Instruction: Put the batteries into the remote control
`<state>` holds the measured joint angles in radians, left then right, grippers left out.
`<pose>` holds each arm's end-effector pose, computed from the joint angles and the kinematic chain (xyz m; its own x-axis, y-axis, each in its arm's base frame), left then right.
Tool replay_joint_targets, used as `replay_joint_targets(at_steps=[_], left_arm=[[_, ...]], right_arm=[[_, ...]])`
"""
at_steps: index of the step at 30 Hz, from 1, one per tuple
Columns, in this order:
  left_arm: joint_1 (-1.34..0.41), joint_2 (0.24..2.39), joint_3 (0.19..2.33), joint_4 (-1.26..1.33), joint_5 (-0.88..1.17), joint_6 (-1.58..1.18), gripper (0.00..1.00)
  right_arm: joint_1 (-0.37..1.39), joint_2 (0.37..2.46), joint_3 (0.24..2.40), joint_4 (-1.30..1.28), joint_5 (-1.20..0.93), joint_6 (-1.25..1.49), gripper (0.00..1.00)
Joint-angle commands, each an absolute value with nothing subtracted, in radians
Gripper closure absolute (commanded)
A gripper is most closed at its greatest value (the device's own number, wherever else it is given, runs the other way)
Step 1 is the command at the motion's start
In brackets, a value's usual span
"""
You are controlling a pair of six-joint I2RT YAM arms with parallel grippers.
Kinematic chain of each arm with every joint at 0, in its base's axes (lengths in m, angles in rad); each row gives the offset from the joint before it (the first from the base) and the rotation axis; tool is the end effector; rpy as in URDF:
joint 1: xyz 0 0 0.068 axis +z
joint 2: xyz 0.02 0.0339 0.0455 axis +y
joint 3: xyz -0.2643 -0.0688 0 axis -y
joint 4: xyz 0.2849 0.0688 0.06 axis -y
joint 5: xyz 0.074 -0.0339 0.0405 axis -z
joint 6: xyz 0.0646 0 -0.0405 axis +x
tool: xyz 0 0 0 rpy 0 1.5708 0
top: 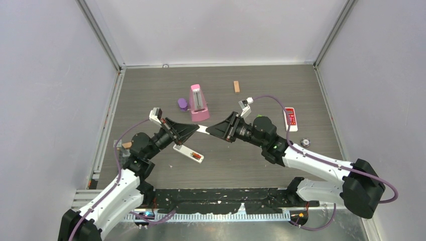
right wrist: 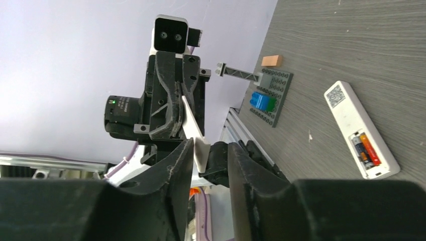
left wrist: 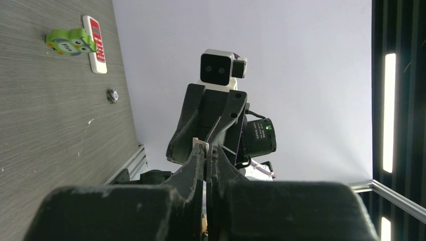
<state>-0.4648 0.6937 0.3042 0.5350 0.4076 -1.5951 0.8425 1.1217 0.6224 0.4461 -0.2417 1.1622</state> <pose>0.1986 -0.1282 0.2491 -0.7651 -0.6431 -0.0334 0.1110 -0.0806 -0.9905 0.2019 0.2496 0.2606 -0.8250 0.4136 -0.3851 -0.3186 0.2223 0.9214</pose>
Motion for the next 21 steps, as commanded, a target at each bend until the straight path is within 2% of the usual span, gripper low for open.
replay_joint_targets(at_steps=[1, 6, 8, 10, 12, 14, 17, 21], left_arm=[[-0.466, 0.688, 0.293, 0.610, 0.410, -1.614, 1.00], [-0.466, 0.691, 0.269, 0.628, 0.414, -1.624, 0.99], [-0.466, 0.692, 0.262, 0.626, 0.416, -1.619, 0.86], [-0.466, 0.695, 0.252, 0.621, 0.417, -1.612, 0.75], [-0.466, 0.697, 0.242, 0.603, 0.417, -1.598, 0.57], [-0.460, 0.697, 0.241, 0.546, 0.425, -1.540, 0.43], [-0.430, 0.668, 0.251, 0.358, 0.429, -1.434, 0.31], [-0.336, 0.591, 0.316, -0.028, 0.402, -1.203, 0.26]], right_arm=[[0.848, 1.129, 0.636, 0.560, -0.249, 1.190, 0.67], [0.848, 1.145, 0.620, 0.588, -0.262, 1.211, 0.88], [0.849, 1.145, 0.611, 0.591, -0.264, 1.223, 0.94], [0.852, 1.143, 0.600, 0.593, -0.258, 1.234, 0.94], [0.859, 1.137, 0.590, 0.592, -0.238, 1.237, 0.94], [0.874, 1.134, 0.577, 0.583, -0.206, 1.239, 0.95], [0.904, 1.138, 0.547, 0.579, -0.150, 1.250, 0.95], [0.957, 1.164, 0.476, 0.597, -0.037, 1.292, 0.95]])
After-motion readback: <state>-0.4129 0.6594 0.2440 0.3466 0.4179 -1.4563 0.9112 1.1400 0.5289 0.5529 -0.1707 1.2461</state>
